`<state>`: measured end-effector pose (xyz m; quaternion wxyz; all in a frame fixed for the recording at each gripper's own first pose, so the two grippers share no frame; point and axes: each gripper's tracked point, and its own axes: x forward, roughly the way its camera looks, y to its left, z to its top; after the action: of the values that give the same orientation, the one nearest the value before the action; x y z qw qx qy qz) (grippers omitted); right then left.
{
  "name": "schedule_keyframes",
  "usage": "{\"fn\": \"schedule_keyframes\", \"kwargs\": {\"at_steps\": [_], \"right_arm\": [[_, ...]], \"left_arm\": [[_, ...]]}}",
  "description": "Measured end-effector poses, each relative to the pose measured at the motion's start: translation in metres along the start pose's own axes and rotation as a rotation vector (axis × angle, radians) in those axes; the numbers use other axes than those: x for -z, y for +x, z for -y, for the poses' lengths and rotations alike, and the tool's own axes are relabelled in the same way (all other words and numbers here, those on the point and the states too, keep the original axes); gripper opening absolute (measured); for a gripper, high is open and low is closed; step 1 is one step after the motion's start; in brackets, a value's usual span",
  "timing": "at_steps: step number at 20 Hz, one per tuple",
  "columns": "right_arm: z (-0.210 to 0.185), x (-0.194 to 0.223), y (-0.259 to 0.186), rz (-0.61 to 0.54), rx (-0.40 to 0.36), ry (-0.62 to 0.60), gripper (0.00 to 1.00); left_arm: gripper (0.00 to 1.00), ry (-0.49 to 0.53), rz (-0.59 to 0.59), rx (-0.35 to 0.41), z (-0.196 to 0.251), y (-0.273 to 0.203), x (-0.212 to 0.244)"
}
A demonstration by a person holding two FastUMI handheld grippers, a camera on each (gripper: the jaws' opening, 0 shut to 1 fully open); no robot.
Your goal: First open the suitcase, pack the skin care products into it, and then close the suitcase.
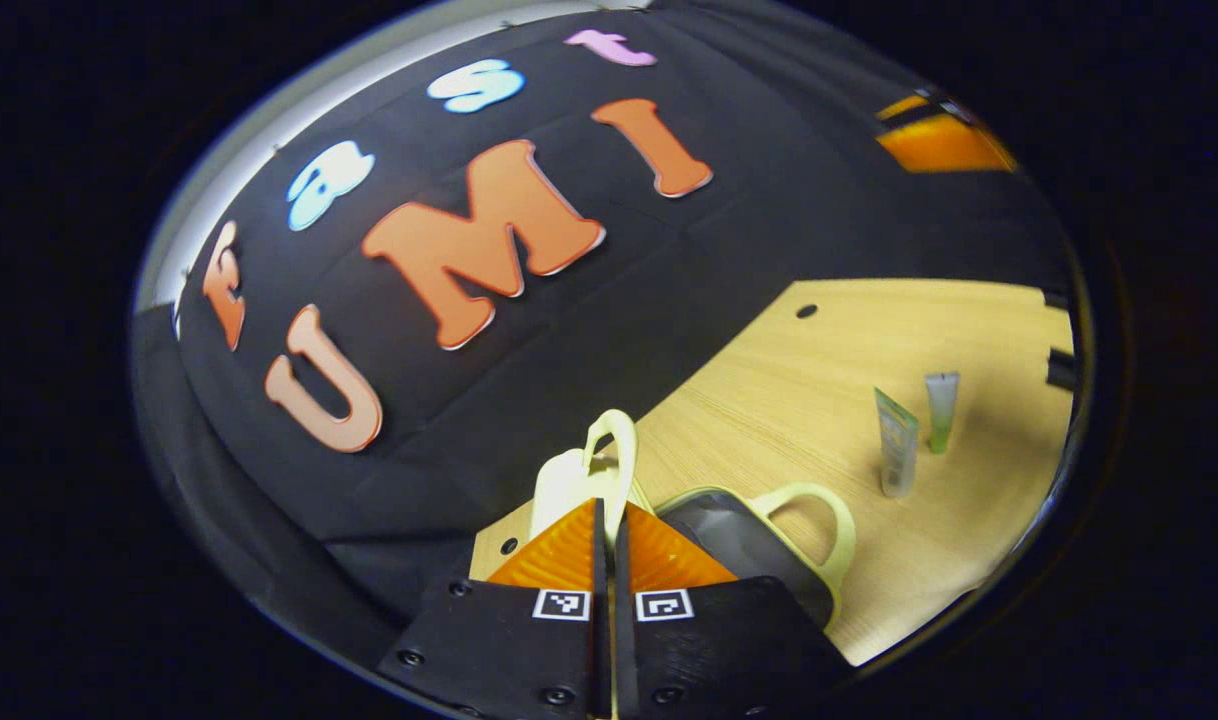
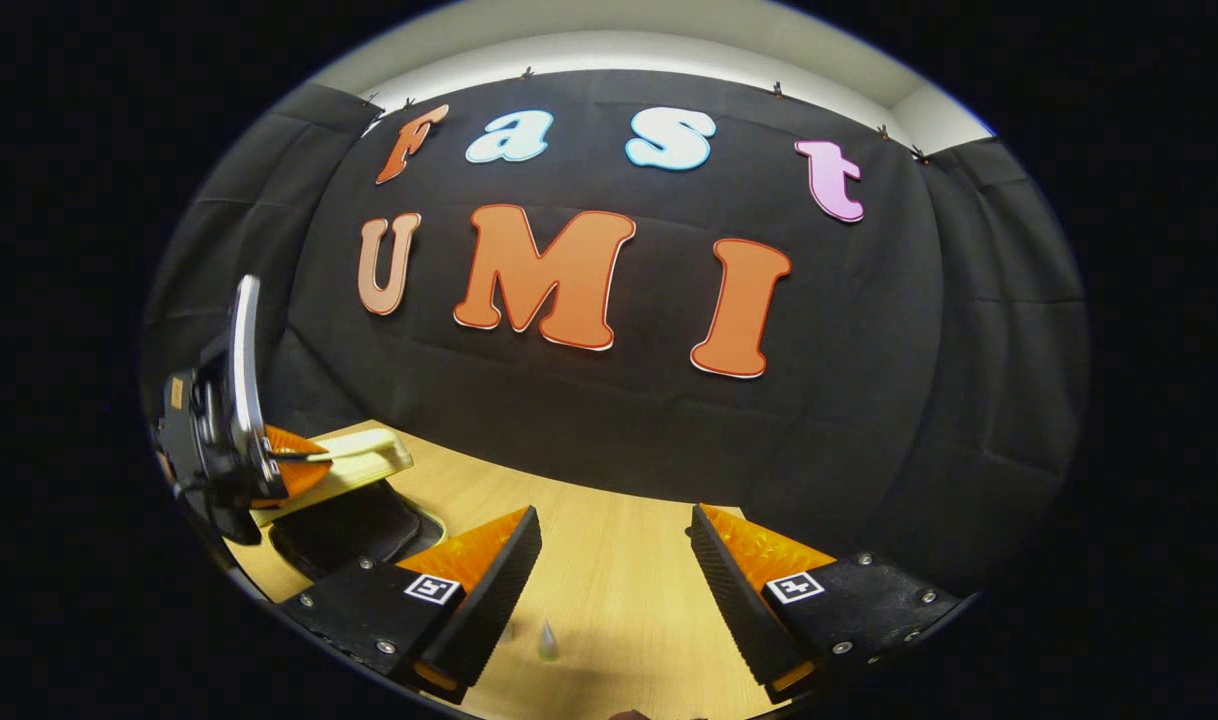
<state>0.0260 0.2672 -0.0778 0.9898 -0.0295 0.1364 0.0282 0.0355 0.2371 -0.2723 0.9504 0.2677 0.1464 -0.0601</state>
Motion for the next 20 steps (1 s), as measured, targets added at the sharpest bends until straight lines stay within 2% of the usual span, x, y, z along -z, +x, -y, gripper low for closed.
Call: {"fn": "schedule_keyframes", "kwargs": {"at_steps": [3, 9, 12, 16, 18, 20], "right_arm": [[-0.027, -0.002, 0.002, -0.006, -0.003, -0.004, 0.95], [-0.07, -0.001, -0.001, -0.04, -0.014, -0.008, 0.96], [-0.084, 0.005, -0.006, -0.074, -0.016, -0.017, 0.96], [-0.094, 0.014, -0.007, -0.107, -0.033, -0.005, 0.96], [-0.099, 0.018, -0.008, -0.123, -0.033, 0.009, 0.96], [-0.101, 0.025, -0.007, -0.148, -0.032, 0.025, 0.96]], "left_arm": [[0.02, -0.175, 0.018, -0.058, -0.038, -0.01, 0.006], [0.02, -0.283, -0.001, -0.181, -0.107, -0.015, 0.044], [0.03, -0.315, -0.08, -0.255, -0.145, -0.018, 0.099], [0.02, -0.32, -0.206, -0.307, -0.172, -0.018, 0.168], [0.02, -0.288, -0.311, -0.301, -0.175, -0.017, 0.216], [0.03, -0.306, -0.408, -0.285, -0.167, -0.007, 0.26]]}}
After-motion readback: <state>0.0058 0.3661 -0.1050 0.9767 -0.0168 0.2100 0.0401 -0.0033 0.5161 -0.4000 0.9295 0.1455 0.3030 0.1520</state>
